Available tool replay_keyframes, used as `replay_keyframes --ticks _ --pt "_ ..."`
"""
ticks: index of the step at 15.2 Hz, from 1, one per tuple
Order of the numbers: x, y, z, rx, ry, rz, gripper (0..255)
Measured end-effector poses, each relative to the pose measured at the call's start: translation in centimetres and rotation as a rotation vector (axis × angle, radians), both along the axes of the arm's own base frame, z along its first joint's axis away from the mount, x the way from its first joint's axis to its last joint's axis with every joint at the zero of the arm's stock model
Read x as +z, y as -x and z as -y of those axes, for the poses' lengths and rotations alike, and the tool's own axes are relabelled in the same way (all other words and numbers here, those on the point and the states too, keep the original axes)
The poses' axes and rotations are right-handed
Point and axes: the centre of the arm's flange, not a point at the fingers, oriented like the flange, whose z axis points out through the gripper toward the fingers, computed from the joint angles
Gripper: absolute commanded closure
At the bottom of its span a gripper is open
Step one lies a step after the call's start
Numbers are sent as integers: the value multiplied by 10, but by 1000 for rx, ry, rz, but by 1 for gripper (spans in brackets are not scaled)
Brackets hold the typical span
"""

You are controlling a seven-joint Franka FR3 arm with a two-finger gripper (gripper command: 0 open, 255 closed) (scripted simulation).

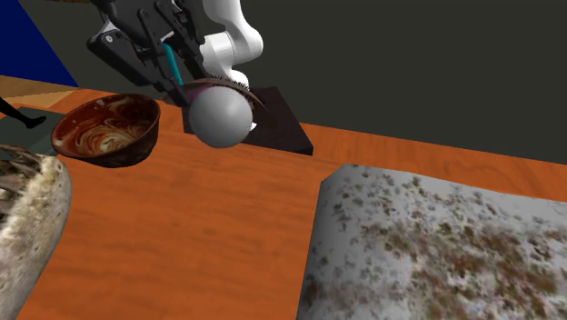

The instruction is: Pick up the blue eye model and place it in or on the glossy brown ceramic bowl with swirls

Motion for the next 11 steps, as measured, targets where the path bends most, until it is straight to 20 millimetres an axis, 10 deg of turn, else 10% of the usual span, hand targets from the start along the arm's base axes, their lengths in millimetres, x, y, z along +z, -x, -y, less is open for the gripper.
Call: replay_keyframes --ticks 4,11 --pt "19 5 4 0 0 0 255" --pt "33 60 70 -1 1 0 255"
